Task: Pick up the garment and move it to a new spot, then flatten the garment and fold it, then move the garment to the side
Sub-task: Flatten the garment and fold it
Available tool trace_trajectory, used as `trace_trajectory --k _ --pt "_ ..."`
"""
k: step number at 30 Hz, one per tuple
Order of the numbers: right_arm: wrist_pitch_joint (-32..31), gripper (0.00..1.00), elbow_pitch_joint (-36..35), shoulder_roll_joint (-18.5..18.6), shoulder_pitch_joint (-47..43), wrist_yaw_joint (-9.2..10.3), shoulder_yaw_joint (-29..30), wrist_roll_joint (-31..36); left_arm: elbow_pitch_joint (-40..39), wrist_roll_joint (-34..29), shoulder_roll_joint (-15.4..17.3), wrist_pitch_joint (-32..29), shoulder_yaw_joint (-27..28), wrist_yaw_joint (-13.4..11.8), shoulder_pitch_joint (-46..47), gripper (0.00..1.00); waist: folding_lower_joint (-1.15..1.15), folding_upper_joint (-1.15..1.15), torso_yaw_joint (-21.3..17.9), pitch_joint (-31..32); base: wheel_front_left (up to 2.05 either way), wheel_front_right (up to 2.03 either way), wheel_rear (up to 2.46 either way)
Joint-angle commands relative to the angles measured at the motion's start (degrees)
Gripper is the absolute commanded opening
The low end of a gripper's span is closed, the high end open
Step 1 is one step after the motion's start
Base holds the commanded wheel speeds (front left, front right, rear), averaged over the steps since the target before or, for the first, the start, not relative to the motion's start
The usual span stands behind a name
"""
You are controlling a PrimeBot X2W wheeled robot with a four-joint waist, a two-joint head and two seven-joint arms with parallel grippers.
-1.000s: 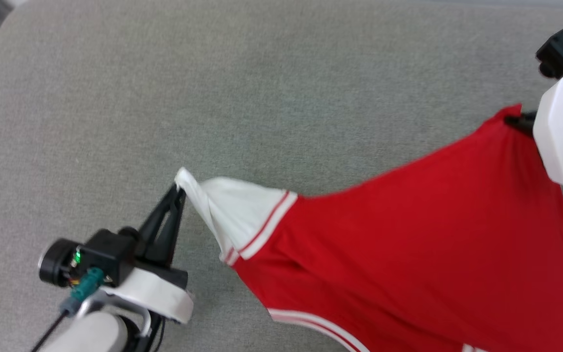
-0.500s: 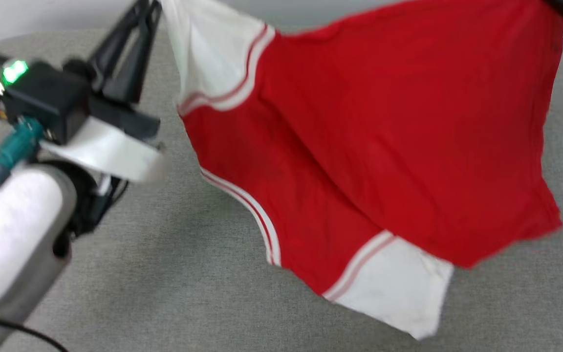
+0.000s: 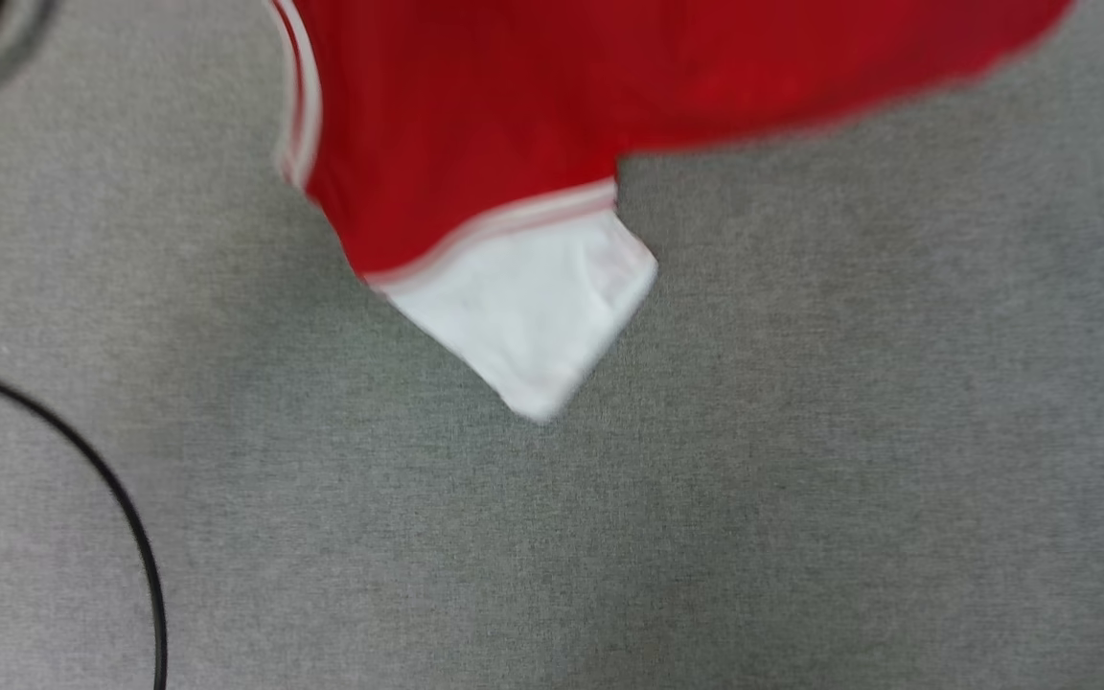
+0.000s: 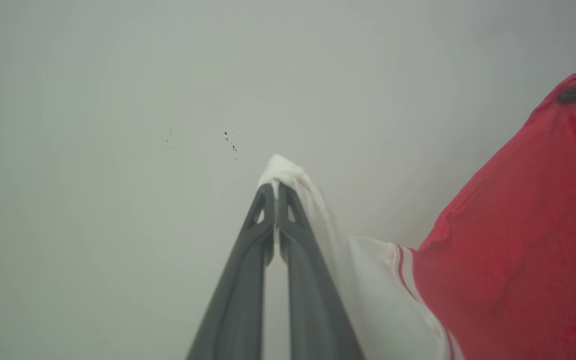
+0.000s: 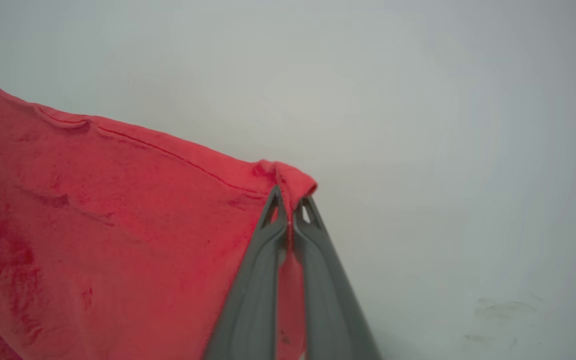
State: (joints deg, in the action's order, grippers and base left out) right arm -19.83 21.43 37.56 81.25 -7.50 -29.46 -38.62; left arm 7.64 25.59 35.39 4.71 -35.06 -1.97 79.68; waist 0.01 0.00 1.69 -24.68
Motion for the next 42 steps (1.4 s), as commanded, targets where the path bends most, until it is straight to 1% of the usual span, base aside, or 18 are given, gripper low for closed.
trace_trajectory --k 1,8,10,13,17,21,25,30,33,36,40,41,42 --pt "0.4 0.00 0.8 -0.9 2.1 0.02 0.5 1.3 1.0 -0.4 -0.8 0.3 0.0 0.5 2.3 0.00 -0.01 0.00 0.2 -2.0 0.00 0.00 0.00" --pt "2.1 0.00 7.6 -5.4 13.5 0.02 2.2 9.1 11.2 -2.4 -4.9 2.2 0.7 3.6 18.3 0.00 -0.01 0.00 0.5 -6.5 0.00 0.00 0.00" --pt "2.4 0.00 9.2 -6.2 16.9 0.02 1.4 11.4 14.1 -3.2 -5.3 2.7 0.7 4.6 22.7 0.00 -0.01 0.00 0.3 -7.7 0.00 0.00 0.00" --pt "3.1 0.00 11.8 -7.9 21.8 0.02 1.0 13.1 18.6 -4.1 -6.1 3.6 0.3 6.0 28.4 0.00 -0.01 0.00 0.1 -9.1 0.00 0.00 0.00" --pt "4.6 0.00 15.6 -9.8 26.9 0.02 0.2 14.3 24.5 -4.7 -7.0 5.0 -0.4 7.4 33.7 0.00 -0.01 0.00 -0.2 -10.7 0.00 0.00 0.00" --pt "6.9 0.00 19.3 -11.2 29.4 0.02 -1.0 14.7 29.3 -4.5 -8.1 6.8 -1.4 8.1 36.2 0.00 -0.01 0.00 -0.2 -11.9 0.00 0.00 0.00" --pt "9.0 0.00 22.4 -11.8 28.7 0.02 -2.9 13.3 33.2 -3.4 -8.9 8.6 -1.9 8.6 35.0 0.00 -0.01 0.00 -0.1 -12.4 0.00 0.00 0.00" --pt "11.5 0.00 25.0 -11.9 24.3 0.02 -7.1 11.0 36.5 -2.5 -10.3 10.0 -4.1 9.1 30.5 0.00 -0.01 0.00 -0.3 -11.9 0.00 0.00 0.00" --pt "12.8 0.00 26.1 -11.9 21.0 0.02 -9.7 9.4 37.4 -1.4 -10.3 10.3 -4.9 9.3 26.7 0.00 -0.01 0.00 -0.4 -10.8 0.00 0.00 0.00" --pt "14.3 0.00 26.7 -12.0 16.9 0.02 -12.1 7.1 37.3 -0.5 -10.1 10.5 -5.6 9.3 21.6 0.00 -0.01 0.00 -0.4 -9.2 0.00 0.00 0.00" --pt "15.5 0.00 26.1 -11.4 11.0 0.02 -16.3 4.1 34.3 0.9 -9.1 10.5 -5.6 9.3 13.6 0.00 -0.01 0.00 -0.3 -6.6 0.00 0.00 0.00" --pt "15.5 0.00 26.1 -11.4 11.0 0.02 -16.3 4.1 34.3 0.9 -9.1 10.5 -5.6 9.3 13.6 0.00 -0.01 0.00 -0.3 -6.6 0.00 0.00 0.00" --pt "15.8 0.00 25.8 -11.0 9.5 0.02 -17.4 3.4 33.3 0.8 -8.8 10.5 -5.7 9.3 11.2 0.00 -0.01 0.00 -0.2 -5.8 0.00 0.00 0.00"
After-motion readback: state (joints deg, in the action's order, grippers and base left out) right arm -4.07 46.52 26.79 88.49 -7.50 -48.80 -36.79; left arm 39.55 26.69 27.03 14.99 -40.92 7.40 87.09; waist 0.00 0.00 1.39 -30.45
